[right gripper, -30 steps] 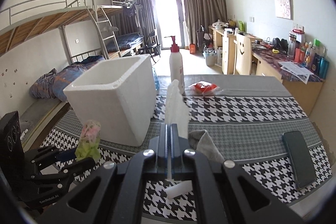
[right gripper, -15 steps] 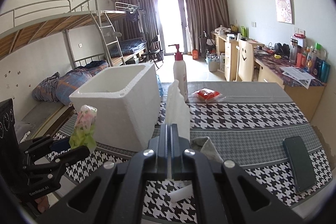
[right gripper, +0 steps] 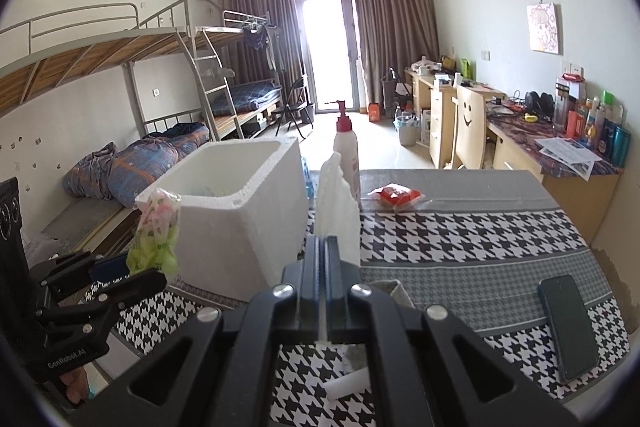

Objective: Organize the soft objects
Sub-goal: 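Carry the bag with the left tool while the right tool carries the tissue pack over the foam box, then open the right tool to drop the tissue pack into the foam box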

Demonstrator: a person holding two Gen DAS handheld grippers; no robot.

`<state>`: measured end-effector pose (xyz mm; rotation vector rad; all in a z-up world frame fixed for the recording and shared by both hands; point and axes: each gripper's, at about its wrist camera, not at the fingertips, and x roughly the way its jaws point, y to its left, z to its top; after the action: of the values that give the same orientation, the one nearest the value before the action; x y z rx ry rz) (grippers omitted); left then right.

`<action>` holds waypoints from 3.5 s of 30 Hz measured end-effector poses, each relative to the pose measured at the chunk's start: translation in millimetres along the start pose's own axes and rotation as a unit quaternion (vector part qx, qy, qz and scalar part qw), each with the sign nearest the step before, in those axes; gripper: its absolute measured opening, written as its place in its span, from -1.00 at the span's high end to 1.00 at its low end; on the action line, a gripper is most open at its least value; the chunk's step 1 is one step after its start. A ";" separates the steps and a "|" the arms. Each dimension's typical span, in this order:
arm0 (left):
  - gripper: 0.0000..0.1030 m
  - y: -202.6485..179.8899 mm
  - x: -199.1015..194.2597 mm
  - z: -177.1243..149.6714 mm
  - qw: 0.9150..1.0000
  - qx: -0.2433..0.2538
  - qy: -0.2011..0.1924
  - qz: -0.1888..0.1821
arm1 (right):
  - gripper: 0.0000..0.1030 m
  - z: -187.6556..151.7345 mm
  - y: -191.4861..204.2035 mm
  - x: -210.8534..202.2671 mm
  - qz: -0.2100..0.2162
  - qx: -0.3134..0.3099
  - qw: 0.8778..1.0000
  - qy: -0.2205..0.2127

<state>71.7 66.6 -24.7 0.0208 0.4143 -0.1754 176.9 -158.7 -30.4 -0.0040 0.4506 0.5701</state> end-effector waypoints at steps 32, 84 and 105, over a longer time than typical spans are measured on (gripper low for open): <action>0.35 28.5 2.7 30.5 0.995 -0.004 -0.039 0.092 | 0.93 56.7 23.8 12.0 0.027 -0.050 0.998 -0.037; 0.35 89.0 -22.5 18.6 0.982 -0.082 -0.052 0.159 | 0.93 76.4 92.9 91.2 0.069 -0.109 0.991 0.018; 0.35 94.4 -31.4 18.7 0.983 -0.080 -0.057 0.155 | 0.01 66.1 97.5 121.3 0.080 -0.109 0.988 0.071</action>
<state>67.3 163.8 3.6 -0.0829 0.3049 0.1631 243.9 -4.9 -9.1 -0.2203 0.5270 0.7793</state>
